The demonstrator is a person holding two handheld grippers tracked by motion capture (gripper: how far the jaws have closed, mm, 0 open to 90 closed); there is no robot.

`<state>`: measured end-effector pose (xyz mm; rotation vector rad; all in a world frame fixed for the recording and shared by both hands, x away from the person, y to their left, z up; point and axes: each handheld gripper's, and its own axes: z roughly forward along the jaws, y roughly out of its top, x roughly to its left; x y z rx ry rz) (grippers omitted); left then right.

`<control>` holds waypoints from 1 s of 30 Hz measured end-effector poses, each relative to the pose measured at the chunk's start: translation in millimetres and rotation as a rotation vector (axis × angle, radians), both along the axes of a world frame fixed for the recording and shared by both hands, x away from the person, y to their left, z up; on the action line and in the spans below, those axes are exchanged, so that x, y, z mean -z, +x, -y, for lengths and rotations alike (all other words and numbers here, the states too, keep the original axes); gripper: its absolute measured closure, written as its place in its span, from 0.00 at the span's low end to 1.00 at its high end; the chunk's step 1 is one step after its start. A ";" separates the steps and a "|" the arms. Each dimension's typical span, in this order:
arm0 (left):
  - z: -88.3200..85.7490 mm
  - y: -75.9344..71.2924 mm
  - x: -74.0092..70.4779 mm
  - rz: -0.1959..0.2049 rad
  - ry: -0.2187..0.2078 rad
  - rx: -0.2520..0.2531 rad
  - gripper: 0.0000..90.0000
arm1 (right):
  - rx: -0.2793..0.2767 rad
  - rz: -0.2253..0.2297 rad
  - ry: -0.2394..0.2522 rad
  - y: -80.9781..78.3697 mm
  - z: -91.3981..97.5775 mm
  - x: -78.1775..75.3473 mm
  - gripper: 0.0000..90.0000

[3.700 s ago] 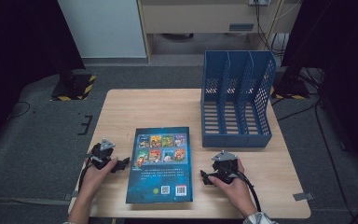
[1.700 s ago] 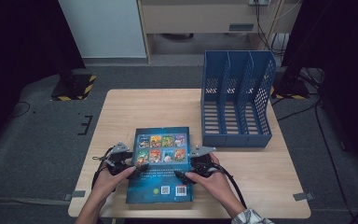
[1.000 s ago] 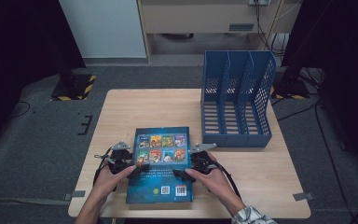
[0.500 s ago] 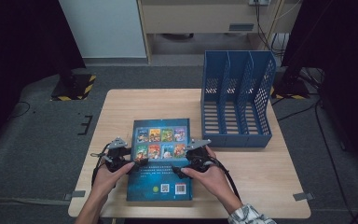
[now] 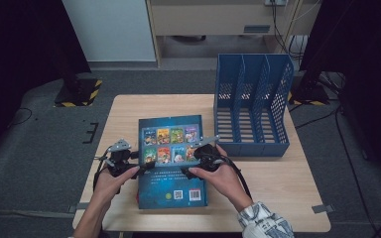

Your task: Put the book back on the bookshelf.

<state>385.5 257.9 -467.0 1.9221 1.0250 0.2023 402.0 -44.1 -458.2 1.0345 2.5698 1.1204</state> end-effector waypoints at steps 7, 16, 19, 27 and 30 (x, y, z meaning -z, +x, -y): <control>1.0 4.1 -7.1 0.039 -0.032 0.006 0.24 | 0.013 -0.022 0.006 8.8 2.9 -5.4 0.06; 2.5 15.6 -25.1 0.062 -0.019 0.026 0.31 | 0.017 0.019 -0.007 23.8 -2.5 -23.4 0.08; 1.4 20.5 -30.3 0.065 -0.027 0.018 0.32 | 0.023 0.055 -0.005 27.0 -5.5 -32.3 0.13; -1.6 30.8 -48.9 0.099 0.009 -0.040 0.34 | 0.053 0.104 0.031 38.0 -7.6 -48.2 0.23; -2.0 36.4 -54.8 0.115 0.010 -0.063 0.34 | 0.061 0.118 0.025 41.5 -8.3 -53.8 0.28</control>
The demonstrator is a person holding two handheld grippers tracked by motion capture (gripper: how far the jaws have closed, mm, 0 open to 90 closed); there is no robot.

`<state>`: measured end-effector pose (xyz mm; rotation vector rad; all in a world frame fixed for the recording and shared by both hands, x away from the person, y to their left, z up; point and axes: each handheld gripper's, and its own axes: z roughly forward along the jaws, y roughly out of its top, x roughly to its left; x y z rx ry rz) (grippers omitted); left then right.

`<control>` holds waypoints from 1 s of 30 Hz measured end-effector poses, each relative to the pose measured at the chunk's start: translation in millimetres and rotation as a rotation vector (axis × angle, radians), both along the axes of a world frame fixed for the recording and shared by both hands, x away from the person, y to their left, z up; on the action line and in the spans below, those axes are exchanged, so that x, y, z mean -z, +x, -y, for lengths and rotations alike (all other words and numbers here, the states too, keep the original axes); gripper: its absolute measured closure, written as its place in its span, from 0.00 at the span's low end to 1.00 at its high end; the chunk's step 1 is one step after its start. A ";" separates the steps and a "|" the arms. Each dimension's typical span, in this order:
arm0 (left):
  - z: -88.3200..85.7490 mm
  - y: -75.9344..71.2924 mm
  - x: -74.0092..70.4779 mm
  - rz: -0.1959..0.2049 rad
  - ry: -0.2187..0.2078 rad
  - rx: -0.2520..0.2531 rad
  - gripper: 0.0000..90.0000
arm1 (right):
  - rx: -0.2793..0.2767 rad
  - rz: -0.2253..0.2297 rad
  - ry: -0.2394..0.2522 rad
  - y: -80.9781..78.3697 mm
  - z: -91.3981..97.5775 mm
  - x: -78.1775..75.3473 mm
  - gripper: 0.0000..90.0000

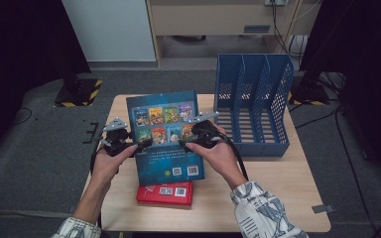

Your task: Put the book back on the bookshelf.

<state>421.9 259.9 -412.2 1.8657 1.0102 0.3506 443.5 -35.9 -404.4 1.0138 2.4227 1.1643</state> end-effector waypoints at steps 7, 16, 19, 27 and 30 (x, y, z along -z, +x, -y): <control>0.7 7.4 -13.0 0.055 0.024 -0.038 0.34 | 0.013 0.075 0.008 6.1 -0.2 -13.5 0.38; 4.9 20.0 -23.9 0.104 0.036 -0.066 0.33 | 0.040 0.112 0.019 14.3 1.6 -26.1 0.43; 8.9 25.8 -28.0 0.127 0.045 -0.068 0.32 | 0.055 0.127 0.027 16.4 3.0 -29.3 0.44; 11.9 35.6 -32.2 0.133 0.057 -0.069 0.30 | 0.073 0.136 0.041 20.8 5.6 -33.1 0.48; 11.8 37.5 -34.5 0.146 0.066 -0.073 0.28 | 0.071 0.132 0.049 21.3 6.5 -33.2 0.49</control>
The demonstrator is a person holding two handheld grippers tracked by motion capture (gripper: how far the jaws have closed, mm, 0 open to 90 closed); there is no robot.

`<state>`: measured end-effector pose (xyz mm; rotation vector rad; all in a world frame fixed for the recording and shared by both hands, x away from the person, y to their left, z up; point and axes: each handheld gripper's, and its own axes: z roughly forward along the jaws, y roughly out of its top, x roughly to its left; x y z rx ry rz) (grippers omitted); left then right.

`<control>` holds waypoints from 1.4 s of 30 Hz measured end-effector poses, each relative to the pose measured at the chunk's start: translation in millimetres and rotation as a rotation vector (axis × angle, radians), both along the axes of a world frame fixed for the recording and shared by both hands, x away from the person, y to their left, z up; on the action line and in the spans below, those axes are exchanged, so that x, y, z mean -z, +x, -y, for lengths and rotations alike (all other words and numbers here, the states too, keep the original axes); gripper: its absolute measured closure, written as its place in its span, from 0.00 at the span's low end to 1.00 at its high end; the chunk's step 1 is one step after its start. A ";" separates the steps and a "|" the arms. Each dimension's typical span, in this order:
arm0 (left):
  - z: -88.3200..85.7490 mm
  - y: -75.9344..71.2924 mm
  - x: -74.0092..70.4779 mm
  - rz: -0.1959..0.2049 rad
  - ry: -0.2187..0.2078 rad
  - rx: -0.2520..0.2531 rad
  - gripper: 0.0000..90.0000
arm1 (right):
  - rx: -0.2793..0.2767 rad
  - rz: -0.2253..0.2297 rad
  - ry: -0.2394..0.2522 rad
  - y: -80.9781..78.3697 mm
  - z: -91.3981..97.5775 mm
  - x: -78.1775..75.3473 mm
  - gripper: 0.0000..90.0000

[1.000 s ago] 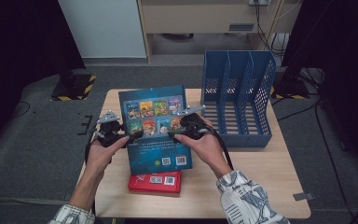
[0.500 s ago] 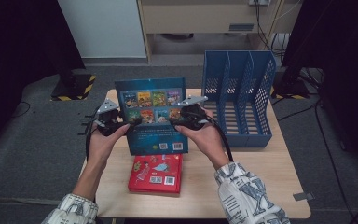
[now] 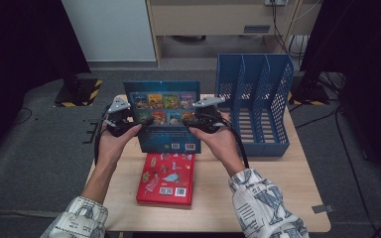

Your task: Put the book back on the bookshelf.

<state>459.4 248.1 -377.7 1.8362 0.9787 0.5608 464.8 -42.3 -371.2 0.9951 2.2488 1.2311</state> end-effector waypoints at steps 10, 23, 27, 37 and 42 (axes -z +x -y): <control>-3.3 -4.9 -0.9 -0.007 -0.015 0.015 0.27 | -0.019 0.012 0.002 -8.4 0.7 -2.2 0.53; -9.9 -19.7 -1.2 0.017 0.004 0.007 0.22 | -0.090 0.030 0.033 -45.2 -0.2 -4.5 0.57; -12.8 -20.4 0.8 0.027 -0.003 0.030 0.22 | -0.104 0.032 0.041 -52.7 -0.6 -3.4 0.58; -19.6 -26.6 2.9 0.030 -0.019 0.070 0.21 | -0.164 0.031 0.051 -73.4 -6.0 -5.7 0.61; -24.5 -31.3 4.7 0.026 -0.038 0.084 0.20 | -0.202 0.044 0.040 -87.8 -12.5 -6.9 0.63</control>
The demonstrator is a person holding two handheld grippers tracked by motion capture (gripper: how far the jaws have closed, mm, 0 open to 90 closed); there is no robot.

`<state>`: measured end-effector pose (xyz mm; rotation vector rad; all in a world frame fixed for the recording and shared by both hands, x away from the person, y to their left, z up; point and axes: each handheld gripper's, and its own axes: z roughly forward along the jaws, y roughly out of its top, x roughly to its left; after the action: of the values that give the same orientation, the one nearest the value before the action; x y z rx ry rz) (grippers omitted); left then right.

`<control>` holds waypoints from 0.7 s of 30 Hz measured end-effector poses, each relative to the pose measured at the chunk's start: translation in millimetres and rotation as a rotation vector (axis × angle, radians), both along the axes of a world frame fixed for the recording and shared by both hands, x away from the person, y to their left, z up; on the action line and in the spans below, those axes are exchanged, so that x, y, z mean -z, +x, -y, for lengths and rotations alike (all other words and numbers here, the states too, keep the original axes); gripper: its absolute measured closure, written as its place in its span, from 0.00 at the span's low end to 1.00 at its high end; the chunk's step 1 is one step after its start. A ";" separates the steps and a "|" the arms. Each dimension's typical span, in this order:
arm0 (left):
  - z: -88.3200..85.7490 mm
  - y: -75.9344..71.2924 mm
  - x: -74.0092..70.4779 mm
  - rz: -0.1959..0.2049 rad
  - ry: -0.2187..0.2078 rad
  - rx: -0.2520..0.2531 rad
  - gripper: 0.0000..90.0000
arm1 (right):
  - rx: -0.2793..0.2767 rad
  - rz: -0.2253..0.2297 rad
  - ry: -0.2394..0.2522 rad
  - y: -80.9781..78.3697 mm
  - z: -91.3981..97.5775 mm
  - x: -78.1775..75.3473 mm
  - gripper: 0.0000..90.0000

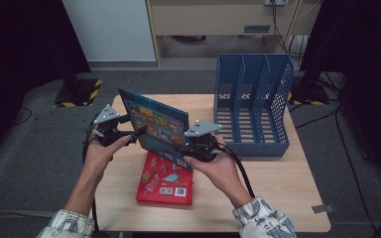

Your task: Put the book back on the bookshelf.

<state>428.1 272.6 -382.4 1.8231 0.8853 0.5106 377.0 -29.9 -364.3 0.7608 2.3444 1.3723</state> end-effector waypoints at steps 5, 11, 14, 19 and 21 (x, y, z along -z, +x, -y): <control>-0.7 -0.6 0.3 0.002 0.001 0.004 0.20 | -0.023 0.007 0.019 0.2 -0.5 -0.9 0.61; -1.4 -3.0 0.1 0.004 0.003 0.005 0.20 | -0.030 0.039 0.041 -0.5 -1.2 -4.7 0.46; -1.4 -3.6 0.1 0.002 0.001 0.005 0.20 | -0.029 0.069 0.055 -0.3 -2.6 -8.7 0.37; -1.7 -2.8 0.3 0.002 0.000 0.007 0.20 | -0.049 0.078 0.079 4.3 -4.1 -15.6 0.25; -1.6 -2.6 0.4 0.001 -0.002 0.007 0.20 | -0.054 0.075 0.090 5.1 -4.2 -16.8 0.25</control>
<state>425.4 274.3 -382.9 1.8232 0.8782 0.5062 382.2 -25.7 -347.4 0.6629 2.2740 1.5114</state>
